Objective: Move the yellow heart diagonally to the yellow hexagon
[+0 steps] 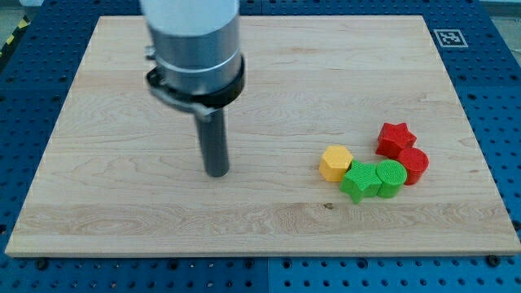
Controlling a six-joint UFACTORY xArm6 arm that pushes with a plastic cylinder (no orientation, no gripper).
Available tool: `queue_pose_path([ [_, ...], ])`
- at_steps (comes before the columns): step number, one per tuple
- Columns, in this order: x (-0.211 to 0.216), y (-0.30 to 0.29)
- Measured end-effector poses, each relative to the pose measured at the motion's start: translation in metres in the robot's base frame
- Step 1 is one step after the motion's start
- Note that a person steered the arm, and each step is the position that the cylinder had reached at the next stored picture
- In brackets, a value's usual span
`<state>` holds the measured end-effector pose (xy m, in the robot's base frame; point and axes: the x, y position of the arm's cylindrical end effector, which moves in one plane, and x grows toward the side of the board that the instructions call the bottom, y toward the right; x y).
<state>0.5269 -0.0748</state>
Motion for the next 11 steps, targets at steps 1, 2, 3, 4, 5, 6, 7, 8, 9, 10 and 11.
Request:
queue_pose_path([
  [1, -0.043, -0.071],
  [2, -0.107, -0.114],
  [3, -0.157, -0.132],
  [4, -0.163, -0.102],
  [5, -0.151, -0.040],
  [6, -0.143, -0.018],
  [7, -0.131, -0.020],
  [8, -0.113, 0.012],
  [9, -0.083, 0.036],
  [10, -0.071, 0.034],
  [11, -0.068, 0.027],
])
